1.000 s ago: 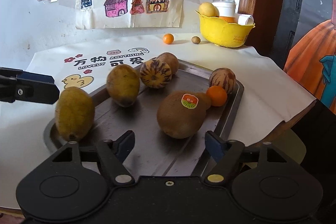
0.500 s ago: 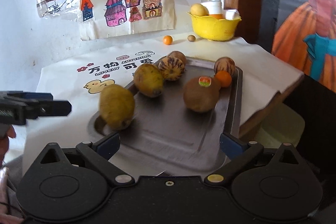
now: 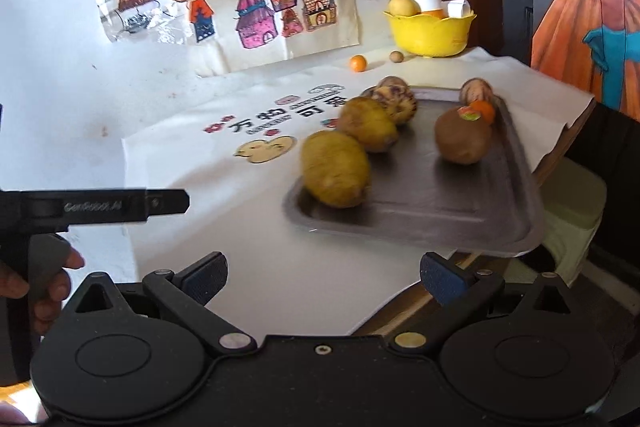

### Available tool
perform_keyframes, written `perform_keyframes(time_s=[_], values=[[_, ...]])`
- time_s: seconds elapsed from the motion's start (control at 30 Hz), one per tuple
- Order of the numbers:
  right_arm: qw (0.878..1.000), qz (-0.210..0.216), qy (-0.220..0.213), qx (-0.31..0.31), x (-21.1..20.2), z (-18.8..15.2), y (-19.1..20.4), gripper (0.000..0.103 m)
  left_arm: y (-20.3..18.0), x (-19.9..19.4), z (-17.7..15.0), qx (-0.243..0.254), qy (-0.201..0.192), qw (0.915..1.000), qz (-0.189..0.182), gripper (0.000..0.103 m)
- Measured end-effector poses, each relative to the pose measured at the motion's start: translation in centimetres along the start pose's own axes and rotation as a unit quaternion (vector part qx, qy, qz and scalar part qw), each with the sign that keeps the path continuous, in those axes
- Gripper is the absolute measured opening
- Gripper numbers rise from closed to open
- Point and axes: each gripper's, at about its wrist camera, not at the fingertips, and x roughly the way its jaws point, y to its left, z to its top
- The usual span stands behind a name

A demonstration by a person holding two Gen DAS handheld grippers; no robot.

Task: Organize fruits
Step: 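Withdraw both open tools from the tray toward the yellow bowl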

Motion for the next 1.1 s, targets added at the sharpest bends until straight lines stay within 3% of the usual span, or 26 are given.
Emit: perform_keyframes(time_s=[0.37, 0.73, 1.1], values=[[1.0, 0.029, 0.001, -0.01, 1.1, 1.0, 2.6, 0.102, 4.3, -0.2, 1.1, -0.052, -0.013, 0.9972, 0.054, 0.103], [0.998, 0.054, -0.001, -0.019, 2.9, 5.8, 1.3, 0.102, 6.5, 1.3, 4.3, -0.074, -0.037, 0.9912, 0.103, 0.103], [0.997, 0.078, 0.026, -0.016, 5.9, 13.3, 0.0, 0.102, 4.4, 2.8, 8.8, -0.029, -0.069, 0.9918, 0.104, 0.103]])
